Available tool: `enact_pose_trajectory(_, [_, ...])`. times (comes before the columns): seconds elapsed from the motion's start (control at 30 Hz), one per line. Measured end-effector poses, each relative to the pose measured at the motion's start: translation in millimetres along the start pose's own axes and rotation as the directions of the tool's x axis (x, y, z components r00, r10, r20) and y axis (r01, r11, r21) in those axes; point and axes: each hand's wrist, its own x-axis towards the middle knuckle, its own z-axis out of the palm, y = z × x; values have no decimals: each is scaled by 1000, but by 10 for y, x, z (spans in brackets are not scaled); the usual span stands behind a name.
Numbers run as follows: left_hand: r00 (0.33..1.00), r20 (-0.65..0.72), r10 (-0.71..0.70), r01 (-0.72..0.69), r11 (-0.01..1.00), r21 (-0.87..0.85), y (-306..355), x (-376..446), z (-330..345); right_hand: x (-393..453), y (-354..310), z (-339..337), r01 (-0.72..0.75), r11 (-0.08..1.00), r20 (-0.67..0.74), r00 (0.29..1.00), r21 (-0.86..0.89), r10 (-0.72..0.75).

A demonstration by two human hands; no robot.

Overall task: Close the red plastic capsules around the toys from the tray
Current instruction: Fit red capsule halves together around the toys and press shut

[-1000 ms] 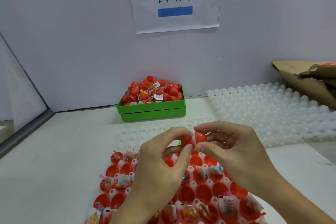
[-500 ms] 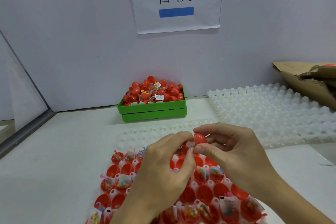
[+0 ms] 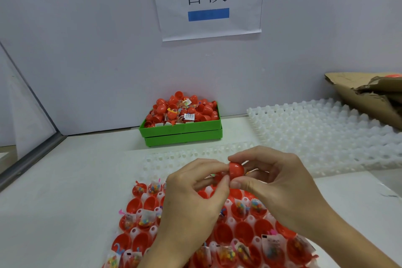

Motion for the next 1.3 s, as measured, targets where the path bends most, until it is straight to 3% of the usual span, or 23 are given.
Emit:
enact_pose_trajectory(0.17, [998, -42, -54, 51, 997, -57, 16, -17, 27, -4, 16, 7, 49, 998, 4, 999, -43, -48])
enact_pose_trajectory(0.37, [998, 44, -52, 57, 989, -134, 41, 4, -29, 2, 16, -6, 63, 996, -26, 998, -59, -64])
enact_pose_trajectory(0.87, [981, 103, 165, -181, 968, 175, 15, 31, -50, -7, 25, 12, 27, 999, -31, 999, 42, -26])
enact_pose_trajectory(1.07, [990, 37, 135, -139, 977, 159, 15, 5, -12, 2, 58, -6, 28, 999, -26, 999, 15, -28])
enact_pose_trajectory(1.3, [997, -70, -34, 34, 999, 3, 7, -22, 42, 2, 80, -2, 72, 995, 20, 997, -71, -70])
